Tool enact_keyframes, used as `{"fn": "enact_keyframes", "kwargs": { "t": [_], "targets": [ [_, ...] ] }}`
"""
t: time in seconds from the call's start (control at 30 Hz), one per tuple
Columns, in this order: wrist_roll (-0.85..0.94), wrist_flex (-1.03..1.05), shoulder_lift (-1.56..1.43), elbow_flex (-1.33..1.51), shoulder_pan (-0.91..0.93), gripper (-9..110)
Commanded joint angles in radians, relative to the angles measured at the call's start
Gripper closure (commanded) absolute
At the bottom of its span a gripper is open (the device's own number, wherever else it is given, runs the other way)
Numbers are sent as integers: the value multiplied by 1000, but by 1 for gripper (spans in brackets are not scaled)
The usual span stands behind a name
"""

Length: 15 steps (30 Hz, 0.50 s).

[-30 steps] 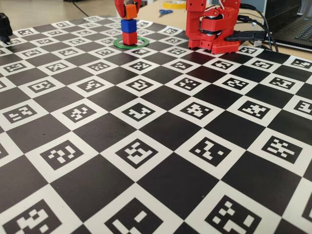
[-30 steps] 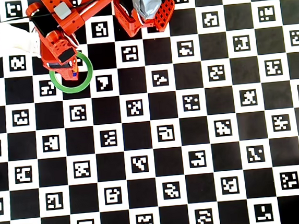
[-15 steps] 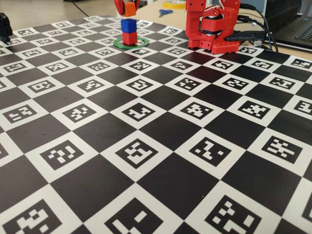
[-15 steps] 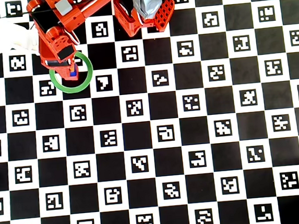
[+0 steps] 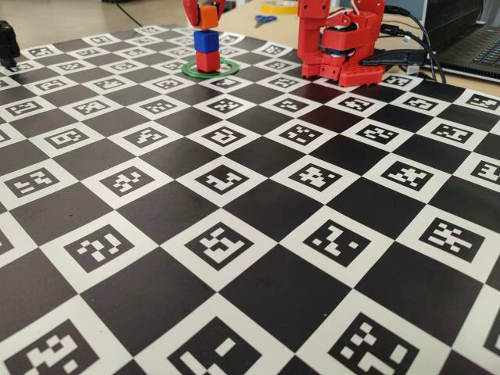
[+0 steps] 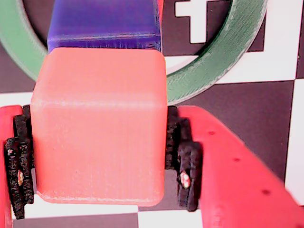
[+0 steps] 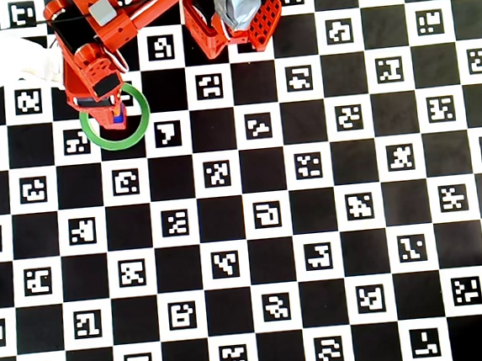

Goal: Grab the red cube then put it in the green circle then put the blue cube on top and finally the orange cube on top

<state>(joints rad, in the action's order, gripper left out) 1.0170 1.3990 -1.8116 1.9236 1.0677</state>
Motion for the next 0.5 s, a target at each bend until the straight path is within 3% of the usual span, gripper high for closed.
{"fn": "enact_keyframes", "kwargs": {
  "t": [0.0,0.27,0.47],
  "targets": [
    [9,-12,-77,-5,11,99],
    [8,-17,-77,3,11,98],
    [8,-17,-81,3,17,87]
  ]
}}
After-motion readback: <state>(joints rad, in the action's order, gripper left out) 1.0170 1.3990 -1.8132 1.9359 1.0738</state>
